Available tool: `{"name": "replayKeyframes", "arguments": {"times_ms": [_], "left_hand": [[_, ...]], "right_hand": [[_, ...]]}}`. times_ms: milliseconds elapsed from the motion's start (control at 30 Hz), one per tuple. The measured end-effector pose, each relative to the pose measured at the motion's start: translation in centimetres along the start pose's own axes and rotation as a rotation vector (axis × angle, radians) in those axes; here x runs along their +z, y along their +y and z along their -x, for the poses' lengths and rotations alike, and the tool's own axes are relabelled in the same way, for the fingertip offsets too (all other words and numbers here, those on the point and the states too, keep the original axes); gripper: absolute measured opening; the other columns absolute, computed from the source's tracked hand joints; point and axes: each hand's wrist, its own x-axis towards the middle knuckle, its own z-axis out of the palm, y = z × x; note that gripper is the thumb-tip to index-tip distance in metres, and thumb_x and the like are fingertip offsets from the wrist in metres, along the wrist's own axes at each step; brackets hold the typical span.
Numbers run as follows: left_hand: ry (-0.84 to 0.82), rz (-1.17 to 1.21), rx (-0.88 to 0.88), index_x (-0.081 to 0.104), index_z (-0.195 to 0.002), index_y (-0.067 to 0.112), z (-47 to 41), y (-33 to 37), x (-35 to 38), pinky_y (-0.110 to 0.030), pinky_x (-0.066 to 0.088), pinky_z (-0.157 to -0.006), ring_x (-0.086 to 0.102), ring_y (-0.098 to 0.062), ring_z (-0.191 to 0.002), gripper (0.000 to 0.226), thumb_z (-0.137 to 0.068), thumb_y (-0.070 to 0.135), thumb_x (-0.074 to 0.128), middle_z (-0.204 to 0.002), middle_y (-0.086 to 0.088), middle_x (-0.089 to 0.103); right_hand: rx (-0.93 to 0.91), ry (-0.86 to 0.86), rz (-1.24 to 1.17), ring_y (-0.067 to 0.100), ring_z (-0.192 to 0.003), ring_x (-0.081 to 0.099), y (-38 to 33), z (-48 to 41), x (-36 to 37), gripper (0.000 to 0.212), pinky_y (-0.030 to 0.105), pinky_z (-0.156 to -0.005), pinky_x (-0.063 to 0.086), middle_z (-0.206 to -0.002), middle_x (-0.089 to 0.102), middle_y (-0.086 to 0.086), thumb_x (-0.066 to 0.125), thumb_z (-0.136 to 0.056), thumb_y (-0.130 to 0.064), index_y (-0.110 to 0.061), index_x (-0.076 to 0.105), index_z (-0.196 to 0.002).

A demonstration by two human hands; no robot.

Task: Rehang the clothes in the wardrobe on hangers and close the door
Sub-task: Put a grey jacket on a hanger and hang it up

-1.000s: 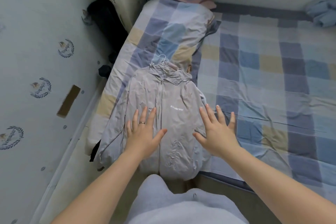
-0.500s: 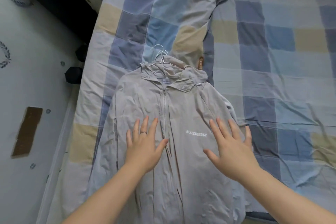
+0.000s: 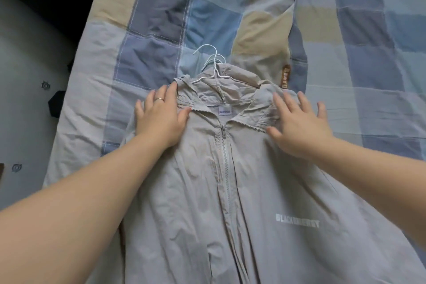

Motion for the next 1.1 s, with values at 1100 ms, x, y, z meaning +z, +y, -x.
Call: {"name": "replayKeyframes", "arguments": {"times_ms": [1100], "left_hand": [[0.279,0.417,-0.183,0.063,-0.096,0.014,37.1,5.2,-22.2,-0.036,0.041,-0.073,0.056,-0.027,-0.091,0.011,-0.1,0.017,0.053,-0.093,-0.001,0.057]], "right_hand": [[-0.548,0.036,-0.422,0.03,-0.087,0.057,6.7,25.1,-25.9,0.017,0.045,-0.074,0.048,-0.091,0.062,0.004,0.052,-0.101,-0.024,-0.013,0.062,-0.093]]}}
